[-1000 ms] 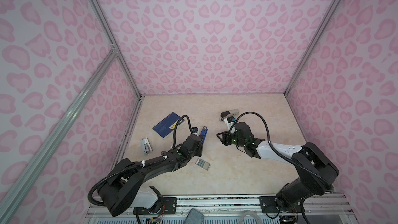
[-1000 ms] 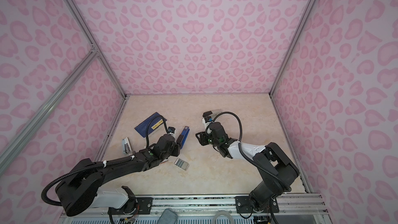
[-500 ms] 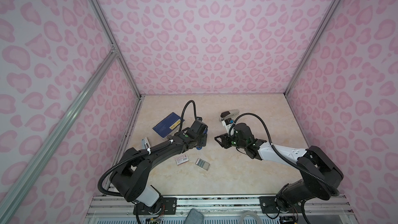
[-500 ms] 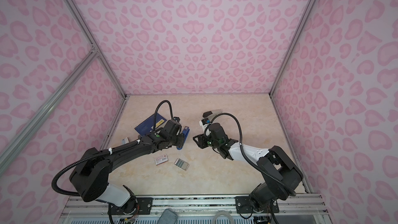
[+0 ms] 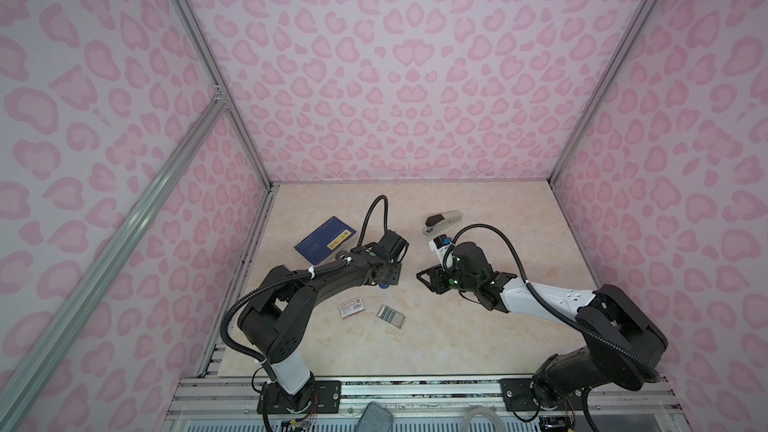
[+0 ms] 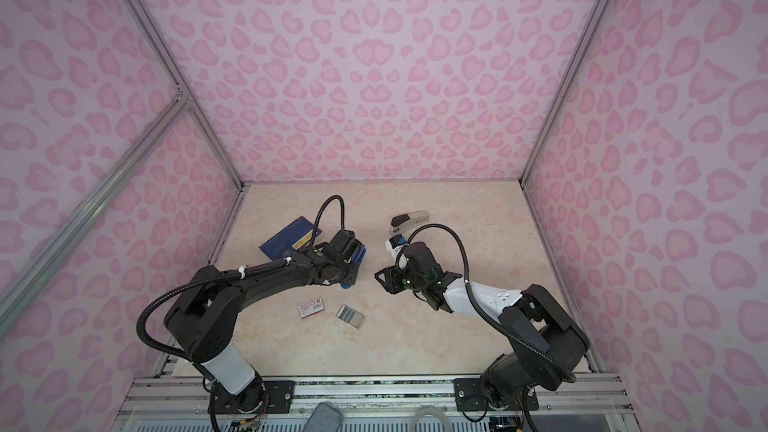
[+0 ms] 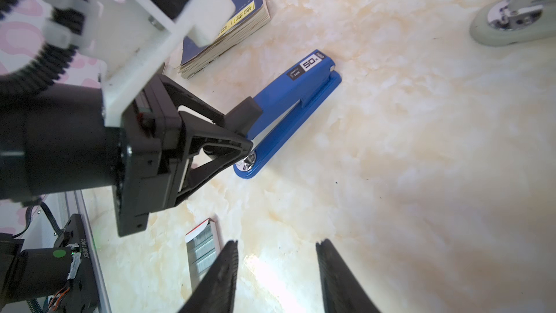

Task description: Load the staples into the stapler

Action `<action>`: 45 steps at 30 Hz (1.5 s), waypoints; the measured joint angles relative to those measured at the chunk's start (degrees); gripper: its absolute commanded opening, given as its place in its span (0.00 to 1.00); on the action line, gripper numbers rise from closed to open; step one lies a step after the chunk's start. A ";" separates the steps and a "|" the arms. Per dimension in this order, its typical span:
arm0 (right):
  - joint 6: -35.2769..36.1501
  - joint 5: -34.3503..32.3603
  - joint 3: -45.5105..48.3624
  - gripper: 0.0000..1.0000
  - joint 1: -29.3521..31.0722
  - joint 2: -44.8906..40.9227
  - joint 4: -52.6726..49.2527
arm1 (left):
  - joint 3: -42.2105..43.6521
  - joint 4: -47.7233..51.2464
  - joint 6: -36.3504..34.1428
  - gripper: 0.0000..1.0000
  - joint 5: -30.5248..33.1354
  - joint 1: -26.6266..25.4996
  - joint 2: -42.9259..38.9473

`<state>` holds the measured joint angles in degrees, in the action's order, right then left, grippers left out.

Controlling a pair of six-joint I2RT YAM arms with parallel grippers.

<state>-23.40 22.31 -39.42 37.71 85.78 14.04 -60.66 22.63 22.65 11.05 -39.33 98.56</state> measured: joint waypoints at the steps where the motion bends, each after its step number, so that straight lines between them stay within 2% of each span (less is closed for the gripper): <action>1: -0.04 -0.02 0.07 0.45 0.00 0.00 0.13 | -0.09 -0.09 -0.02 0.20 0.15 0.00 0.35; 4: -0.17 -0.07 0.48 0.45 0.02 0.00 0.35 | -0.09 -0.72 -0.07 0.09 0.35 0.00 1.27; 13: -1.03 -0.26 0.81 0.45 0.00 -0.17 1.11 | 0.35 -4.61 -0.17 0.05 0.72 0.00 2.80; 26: -1.51 -1.25 2.05 0.45 -0.76 -2.91 1.14 | -0.48 -5.55 -0.02 0.08 0.07 0.57 3.30; 37: -2.54 -2.62 4.17 0.46 -3.37 -6.97 1.09 | -5.90 0.92 0.22 0.08 -2.25 1.64 4.50; 45: -2.56 -2.82 5.51 0.45 -4.70 -8.74 1.07 | -9.55 1.73 0.22 0.08 -2.38 2.19 7.23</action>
<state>-25.96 19.49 -33.91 33.01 77.03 15.11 -70.22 24.36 22.87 8.67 -37.15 105.80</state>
